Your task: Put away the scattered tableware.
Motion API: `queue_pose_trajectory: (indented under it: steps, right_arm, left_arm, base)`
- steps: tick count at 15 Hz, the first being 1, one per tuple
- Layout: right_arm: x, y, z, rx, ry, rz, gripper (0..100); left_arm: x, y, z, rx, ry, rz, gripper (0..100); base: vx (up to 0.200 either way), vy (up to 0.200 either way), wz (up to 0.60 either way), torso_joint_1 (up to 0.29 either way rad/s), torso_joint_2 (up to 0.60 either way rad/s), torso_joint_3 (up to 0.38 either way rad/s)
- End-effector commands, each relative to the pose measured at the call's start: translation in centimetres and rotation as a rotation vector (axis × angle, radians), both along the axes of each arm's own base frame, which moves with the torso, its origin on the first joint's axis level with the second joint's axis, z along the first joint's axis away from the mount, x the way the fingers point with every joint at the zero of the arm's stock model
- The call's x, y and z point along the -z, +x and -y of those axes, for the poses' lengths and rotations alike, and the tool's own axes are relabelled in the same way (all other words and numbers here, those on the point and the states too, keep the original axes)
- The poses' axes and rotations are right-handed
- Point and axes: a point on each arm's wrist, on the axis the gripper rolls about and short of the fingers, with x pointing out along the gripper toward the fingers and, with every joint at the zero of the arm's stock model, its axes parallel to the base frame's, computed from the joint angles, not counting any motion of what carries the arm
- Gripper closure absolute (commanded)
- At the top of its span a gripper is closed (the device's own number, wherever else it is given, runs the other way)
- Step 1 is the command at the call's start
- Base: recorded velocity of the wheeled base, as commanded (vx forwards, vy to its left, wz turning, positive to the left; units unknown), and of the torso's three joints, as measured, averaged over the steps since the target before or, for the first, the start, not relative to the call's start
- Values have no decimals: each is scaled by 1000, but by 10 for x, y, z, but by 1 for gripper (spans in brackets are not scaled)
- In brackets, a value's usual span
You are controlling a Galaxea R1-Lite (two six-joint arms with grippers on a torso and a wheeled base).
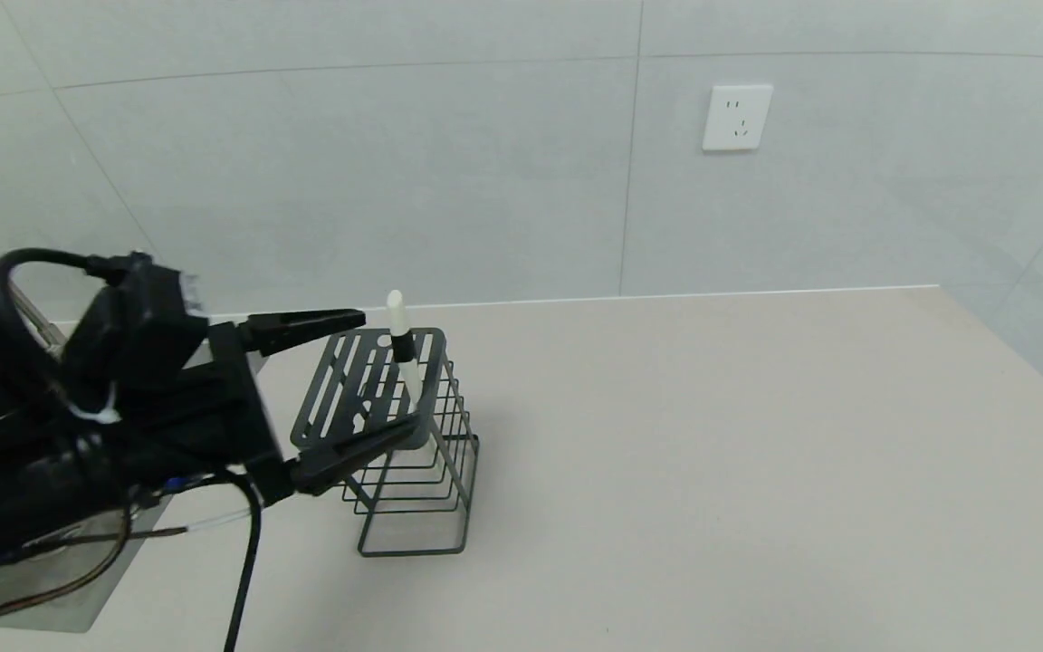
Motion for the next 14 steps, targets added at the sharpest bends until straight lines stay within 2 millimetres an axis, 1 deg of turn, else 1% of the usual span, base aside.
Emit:
queue_pose_trajectory:
  steps: [1,2,3,4,5,6,7,8,9,10,12,13,14]
  right_arm:
    - [0,0,0,0,0,0,100]
    - [0,0,0,0,0,-1,100]
    - [0,0,0,0,0,-1,100]
    - [0,0,0,0,0,-1,100]
    - [0,0,0,0,0,-1,100]
    - [0,0,0,0,0,-1,100]
    - [0,0,0,0,0,-1,100]
    - [0,0,0,0,0,-1,100]
    - [0,0,0,0,0,-1,100]
    - [0,0,0,-3,0,-3,100]
    - [0,0,0,-5,0,-1,100]
    - [0,0,0,-3,0,-3,100]
    - [0,0,0,0,1,-3,100]
  left_arm:
    - [2,-96,-23,-39,-46,123,0]
    - [10,-119,-28,-54,-66,141,0]
    - [17,-134,-32,-73,-80,142,0]
    - [35,-163,-39,-109,-118,126,0]
    - [45,-178,-43,-119,-142,112,0]
    - [49,-186,-44,-121,-150,103,0]
    - [64,-206,-48,-127,-158,56,0]
    - [69,-210,-49,-127,-157,44,0]
    - [90,-225,-52,-132,-147,-5,0]
    - [102,-231,-53,-145,-139,-39,0]
    - [111,-228,-53,-199,-126,-80,0]
    - [121,-225,-54,-316,-120,-118,0]
    - [123,-225,-55,-430,-136,-152,0]
  base:
    - [0,0,0,0,0,0]
    - [0,0,0,0,0,0]
    - [0,0,0,0,0,0]
    - [0,0,0,0,0,0]
    - [0,0,0,0,0,0]
    - [0,0,0,0,0,0]
    - [0,0,0,0,0,0]
    - [0,0,0,0,0,0]
    - [0,0,0,0,0,0]
    - [0,0,0,0,0,0]
    - [0,0,0,0,0,0]
    - [0,0,0,0,0,0]
    - [0,0,0,0,0,0]
